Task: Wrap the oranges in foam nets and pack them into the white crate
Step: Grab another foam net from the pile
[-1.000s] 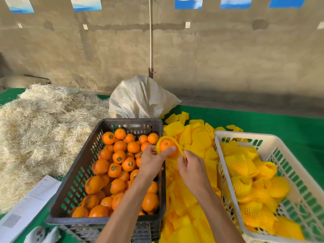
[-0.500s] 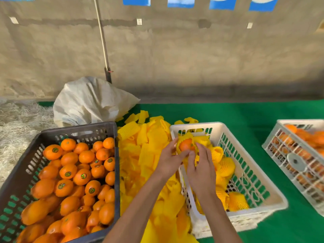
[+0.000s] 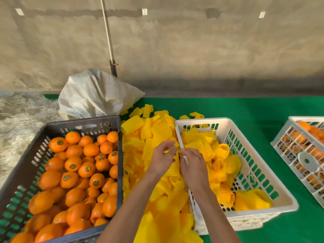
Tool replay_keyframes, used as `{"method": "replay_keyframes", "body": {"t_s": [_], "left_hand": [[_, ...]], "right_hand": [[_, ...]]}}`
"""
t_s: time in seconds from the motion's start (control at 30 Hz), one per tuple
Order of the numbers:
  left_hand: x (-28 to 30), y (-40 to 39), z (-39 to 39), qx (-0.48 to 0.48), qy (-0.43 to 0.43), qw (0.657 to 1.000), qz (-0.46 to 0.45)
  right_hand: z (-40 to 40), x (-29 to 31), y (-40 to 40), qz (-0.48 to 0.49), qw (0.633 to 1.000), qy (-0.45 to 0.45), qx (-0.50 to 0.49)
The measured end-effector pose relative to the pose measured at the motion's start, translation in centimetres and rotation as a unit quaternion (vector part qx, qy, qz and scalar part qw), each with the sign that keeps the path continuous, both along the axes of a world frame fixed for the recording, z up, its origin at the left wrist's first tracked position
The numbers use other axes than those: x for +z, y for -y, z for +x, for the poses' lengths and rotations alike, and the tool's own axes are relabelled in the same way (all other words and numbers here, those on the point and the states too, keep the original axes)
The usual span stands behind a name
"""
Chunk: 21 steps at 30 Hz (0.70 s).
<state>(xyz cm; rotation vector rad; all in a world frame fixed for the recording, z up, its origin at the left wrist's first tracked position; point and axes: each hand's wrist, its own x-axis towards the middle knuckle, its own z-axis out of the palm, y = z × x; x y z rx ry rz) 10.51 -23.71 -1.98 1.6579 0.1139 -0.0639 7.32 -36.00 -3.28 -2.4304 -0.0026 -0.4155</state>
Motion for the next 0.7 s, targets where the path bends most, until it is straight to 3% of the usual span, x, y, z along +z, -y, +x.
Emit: {"method": "replay_keyframes", "body": {"t_s": [0.17,0.37,0.53,0.63,0.7], "left_hand": [[-1.2,-7.5,-0.2,0.07,-0.004,0.993,0.098],[-1.6,-10.9,-1.1,0.109,-0.001,0.994,0.017],[-1.2,-11.6,-1.6,0.143,0.013,0.989,-0.032],[0.0,-12.1,-1.8,0.146,-0.047,0.987,-0.051],[1.0,-12.6,-2.1,0.127,-0.09,0.98,-0.123]], "right_hand": [[1.2,-2.5,-6.0,-0.104,0.983,-0.102,0.113],[1.3,-6.0,-9.9,-0.18,0.949,-0.202,0.16],[0.6,-5.4,-10.5,-0.082,0.988,-0.096,0.09],[0.0,-3.5,-11.0,0.017,0.997,0.027,0.069],[-0.4,-2.0,-11.6,0.066,0.989,0.087,0.098]]}}
